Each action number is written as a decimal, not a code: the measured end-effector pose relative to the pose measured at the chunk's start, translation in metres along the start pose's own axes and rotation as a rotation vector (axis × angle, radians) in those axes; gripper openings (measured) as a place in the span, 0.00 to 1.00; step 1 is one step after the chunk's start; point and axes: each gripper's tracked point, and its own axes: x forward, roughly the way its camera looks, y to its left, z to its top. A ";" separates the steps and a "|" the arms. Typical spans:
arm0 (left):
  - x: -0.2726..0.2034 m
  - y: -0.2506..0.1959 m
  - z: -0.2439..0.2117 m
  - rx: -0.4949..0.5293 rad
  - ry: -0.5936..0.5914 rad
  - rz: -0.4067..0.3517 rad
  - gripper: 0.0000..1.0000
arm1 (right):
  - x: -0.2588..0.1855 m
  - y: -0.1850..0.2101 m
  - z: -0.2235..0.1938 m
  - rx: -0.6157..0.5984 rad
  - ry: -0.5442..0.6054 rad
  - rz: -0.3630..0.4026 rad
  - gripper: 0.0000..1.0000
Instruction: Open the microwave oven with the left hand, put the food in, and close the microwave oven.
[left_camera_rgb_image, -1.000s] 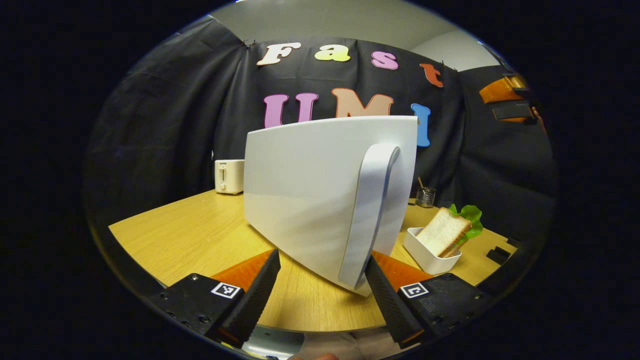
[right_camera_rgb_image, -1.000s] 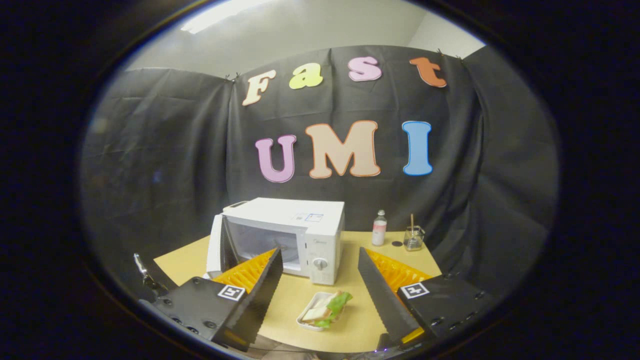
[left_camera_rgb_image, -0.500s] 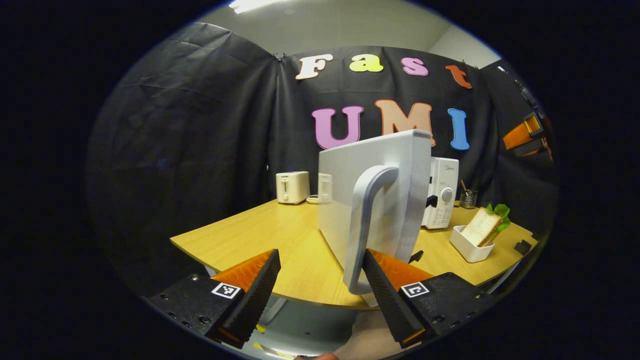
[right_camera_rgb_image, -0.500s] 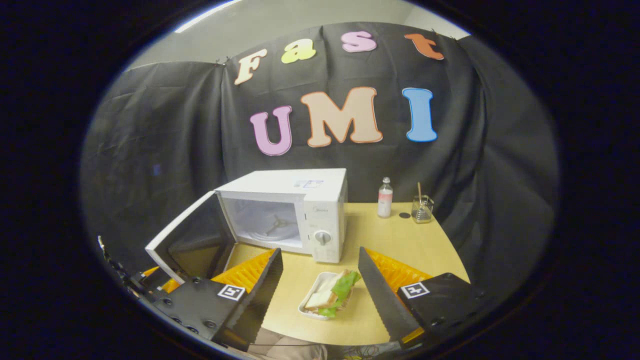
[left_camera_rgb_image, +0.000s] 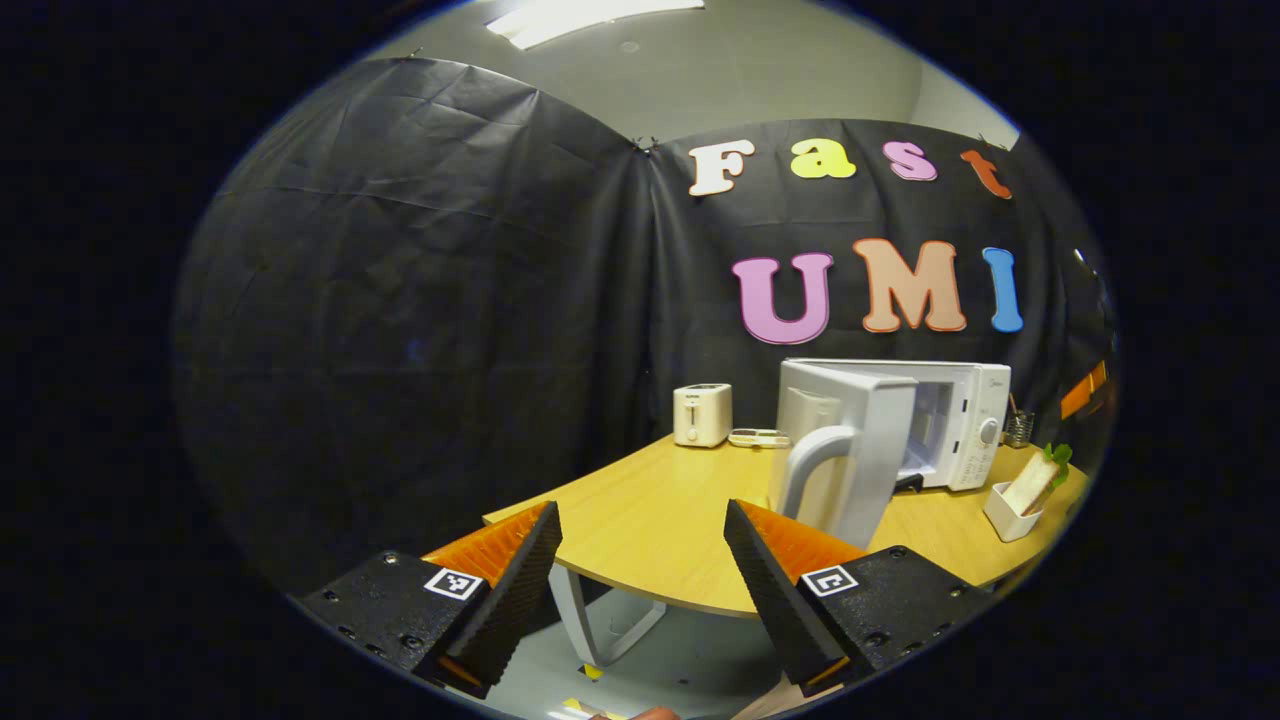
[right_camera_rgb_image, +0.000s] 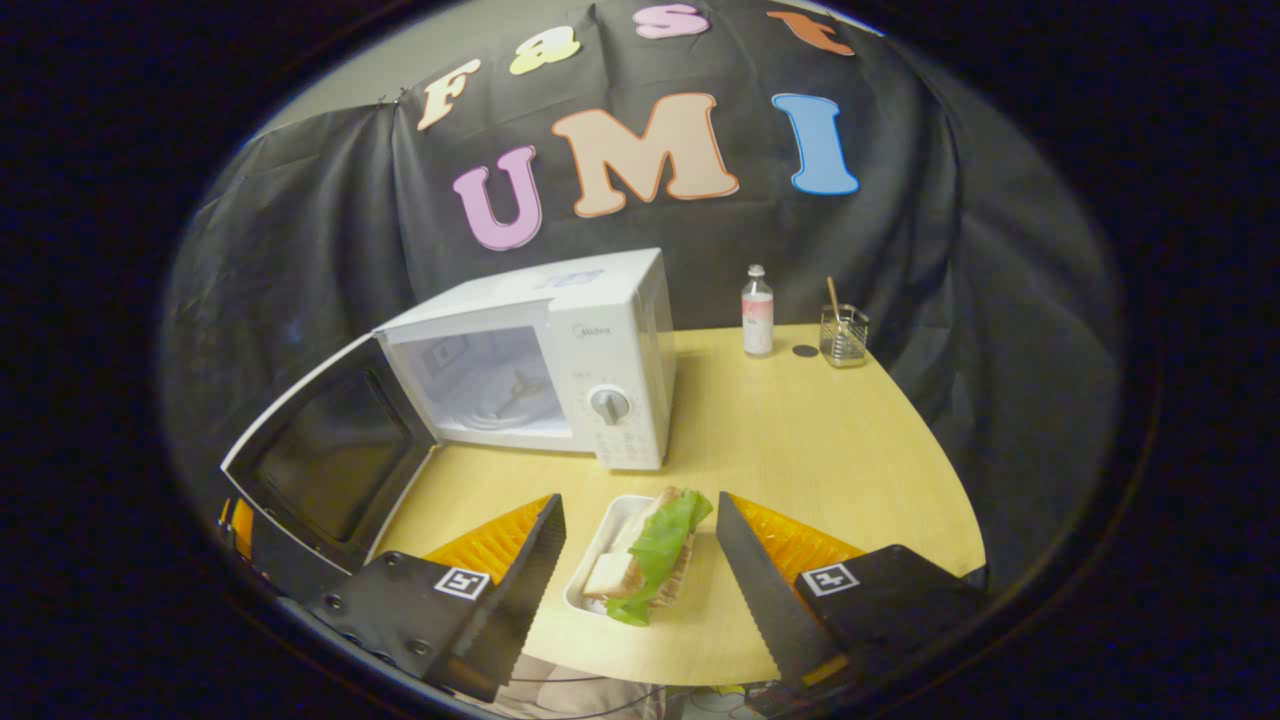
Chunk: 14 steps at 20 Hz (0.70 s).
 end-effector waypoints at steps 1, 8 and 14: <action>0.002 0.012 0.006 0.002 -0.004 0.029 1.00 | 0.004 -0.004 -0.006 0.007 0.019 -0.006 0.97; 0.013 0.044 0.045 0.047 -0.044 0.110 0.96 | 0.028 -0.024 -0.045 0.033 0.146 -0.022 0.93; 0.037 0.011 0.059 0.015 -0.066 0.035 0.96 | 0.043 -0.013 -0.064 0.185 0.236 0.077 0.84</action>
